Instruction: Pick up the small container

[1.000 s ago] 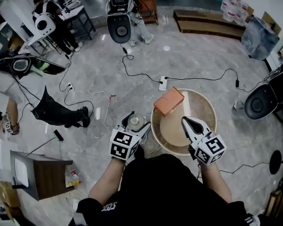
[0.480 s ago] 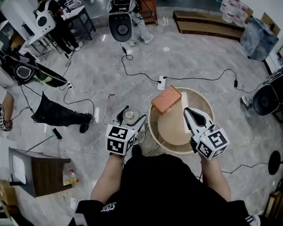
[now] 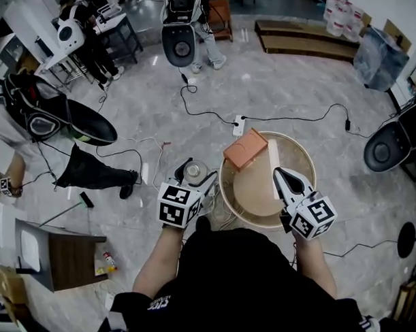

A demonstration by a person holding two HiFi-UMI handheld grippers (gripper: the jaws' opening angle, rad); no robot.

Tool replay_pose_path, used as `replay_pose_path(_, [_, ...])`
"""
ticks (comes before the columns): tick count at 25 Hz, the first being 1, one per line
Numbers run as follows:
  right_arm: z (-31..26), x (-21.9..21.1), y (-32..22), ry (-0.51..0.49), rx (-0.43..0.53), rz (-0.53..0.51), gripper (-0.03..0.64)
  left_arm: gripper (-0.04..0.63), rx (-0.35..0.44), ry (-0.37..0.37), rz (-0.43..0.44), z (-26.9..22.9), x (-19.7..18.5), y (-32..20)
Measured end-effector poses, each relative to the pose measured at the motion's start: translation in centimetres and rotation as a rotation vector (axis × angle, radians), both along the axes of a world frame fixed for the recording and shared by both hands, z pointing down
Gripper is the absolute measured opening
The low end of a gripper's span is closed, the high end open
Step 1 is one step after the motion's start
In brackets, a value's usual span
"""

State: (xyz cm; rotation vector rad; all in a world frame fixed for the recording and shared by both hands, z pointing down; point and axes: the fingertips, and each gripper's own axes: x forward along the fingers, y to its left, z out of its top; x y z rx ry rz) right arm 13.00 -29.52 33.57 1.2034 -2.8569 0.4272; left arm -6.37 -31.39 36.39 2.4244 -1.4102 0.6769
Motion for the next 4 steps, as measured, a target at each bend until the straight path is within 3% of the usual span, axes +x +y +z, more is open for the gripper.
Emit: replay_pose_path(4, [0.40,0.45,-0.02,-0.007,-0.005,0.005,0.012,0.344,-0.011,-0.006,0.012,0.15,0.70,0.04])
